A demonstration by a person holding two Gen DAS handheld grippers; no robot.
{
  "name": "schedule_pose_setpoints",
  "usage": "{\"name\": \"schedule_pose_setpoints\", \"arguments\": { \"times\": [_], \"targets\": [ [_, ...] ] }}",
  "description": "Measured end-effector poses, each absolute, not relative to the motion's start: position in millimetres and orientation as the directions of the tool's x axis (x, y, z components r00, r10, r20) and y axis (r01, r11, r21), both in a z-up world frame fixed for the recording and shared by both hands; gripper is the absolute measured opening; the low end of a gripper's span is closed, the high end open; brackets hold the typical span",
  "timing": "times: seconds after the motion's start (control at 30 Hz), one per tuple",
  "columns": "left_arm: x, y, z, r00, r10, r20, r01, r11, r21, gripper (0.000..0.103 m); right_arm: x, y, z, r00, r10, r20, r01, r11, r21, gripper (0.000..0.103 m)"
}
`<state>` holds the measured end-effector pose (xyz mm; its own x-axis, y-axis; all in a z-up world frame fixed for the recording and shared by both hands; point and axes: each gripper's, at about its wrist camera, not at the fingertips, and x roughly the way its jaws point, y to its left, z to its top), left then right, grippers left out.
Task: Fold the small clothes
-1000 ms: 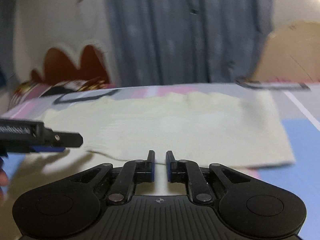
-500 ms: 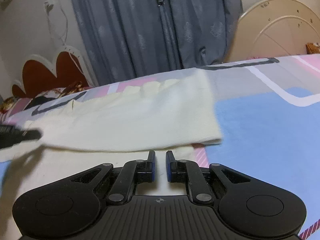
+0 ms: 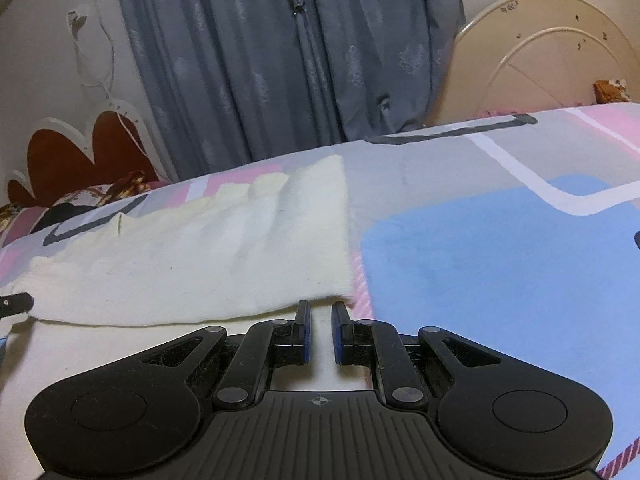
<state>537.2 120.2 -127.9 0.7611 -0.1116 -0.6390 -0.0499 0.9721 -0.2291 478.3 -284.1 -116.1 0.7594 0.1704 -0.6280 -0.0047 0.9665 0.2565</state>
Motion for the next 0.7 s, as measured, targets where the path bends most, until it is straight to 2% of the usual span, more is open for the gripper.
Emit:
{"name": "schedule_pose_setpoints", "arguments": {
  "times": [0.23,0.37,0.43,0.5,0.53,0.57,0.6,0.63,0.7],
  "targets": [
    [536,122,-135,0.759,-0.108,-0.643,-0.057,0.971,-0.231,0.006,470,-295,-99,0.8,0.163,-0.578,0.015,0.957,0.29,0.011],
    [538,119,-137,0.758,-0.094,-0.645,-0.053,0.977,-0.205,0.006,485,-289,-104,0.788,0.177,-0.589,-0.012,0.962,0.273,0.011],
    [539,118,-140,0.753,-0.092,-0.651,-0.046,0.98,-0.191,0.007,492,-286,-115,0.763,0.166,-0.624,-0.011,0.969,0.245,0.011],
    [537,121,-139,0.75,-0.092,-0.655,-0.048,0.98,-0.192,0.013,491,-287,-118,0.765,0.167,-0.623,-0.011,0.969,0.246,0.011],
    [534,124,-138,0.751,-0.079,-0.656,-0.061,0.98,-0.187,0.022,490,-287,-118,0.762,0.167,-0.625,-0.014,0.97,0.242,0.011],
    [531,126,-134,0.76,-0.042,-0.649,-0.088,0.982,-0.167,0.027,489,-288,-116,0.761,0.167,-0.627,-0.015,0.97,0.241,0.011],
    [525,127,-128,0.779,0.024,-0.626,-0.13,0.984,-0.124,0.028,487,-291,-113,0.764,0.17,-0.622,-0.012,0.968,0.25,0.011],
    [520,127,-122,0.803,0.076,-0.591,-0.155,0.984,-0.084,0.034,484,-293,-109,0.776,0.174,-0.606,-0.015,0.966,0.258,0.011],
    [522,121,-114,0.827,0.061,-0.559,-0.136,0.986,-0.093,0.041,485,-293,-102,0.796,0.179,-0.578,-0.024,0.964,0.265,0.011]
  ]
}}
